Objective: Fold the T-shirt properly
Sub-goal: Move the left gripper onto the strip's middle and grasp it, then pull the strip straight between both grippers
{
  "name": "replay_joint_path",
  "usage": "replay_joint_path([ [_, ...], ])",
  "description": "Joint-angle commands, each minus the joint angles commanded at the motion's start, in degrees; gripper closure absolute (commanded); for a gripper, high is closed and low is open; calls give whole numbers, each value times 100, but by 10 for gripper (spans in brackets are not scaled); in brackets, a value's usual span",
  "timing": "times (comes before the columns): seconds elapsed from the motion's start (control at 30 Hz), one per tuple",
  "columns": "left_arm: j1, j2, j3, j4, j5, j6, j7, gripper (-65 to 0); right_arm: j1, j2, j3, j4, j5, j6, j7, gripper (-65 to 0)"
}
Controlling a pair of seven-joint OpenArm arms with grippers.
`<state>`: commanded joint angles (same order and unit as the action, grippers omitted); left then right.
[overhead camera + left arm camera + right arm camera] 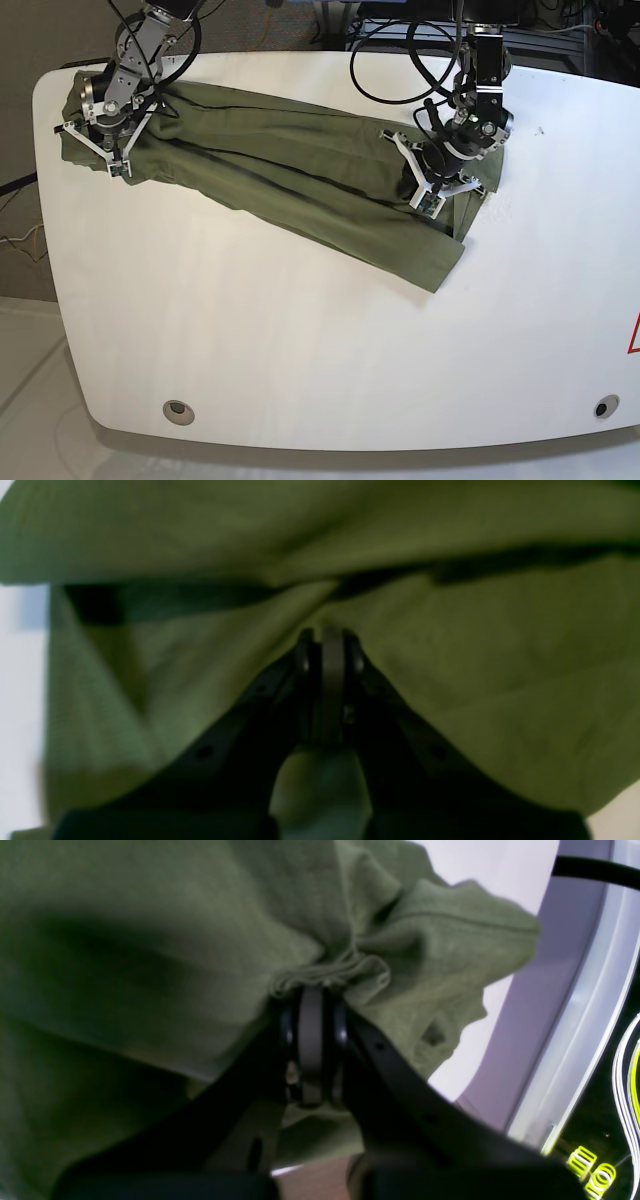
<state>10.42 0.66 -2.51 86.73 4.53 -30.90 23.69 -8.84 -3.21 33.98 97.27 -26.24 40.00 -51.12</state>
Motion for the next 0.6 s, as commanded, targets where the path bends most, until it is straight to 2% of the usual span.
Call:
replay_joint_path([
  [0.2,9,-26,-26,-246,0,0,-132,-5,273,0,-9,-264,-18,0,0,0],
  [0.33,35,-149,-132,-273,0,0,-176,-5,431,0,-237,-457,-26,0,0,0],
  [0.6,53,-255,-571,-273,0,0,-176,-5,853,-9,-404,-958,-26,0,0,0],
])
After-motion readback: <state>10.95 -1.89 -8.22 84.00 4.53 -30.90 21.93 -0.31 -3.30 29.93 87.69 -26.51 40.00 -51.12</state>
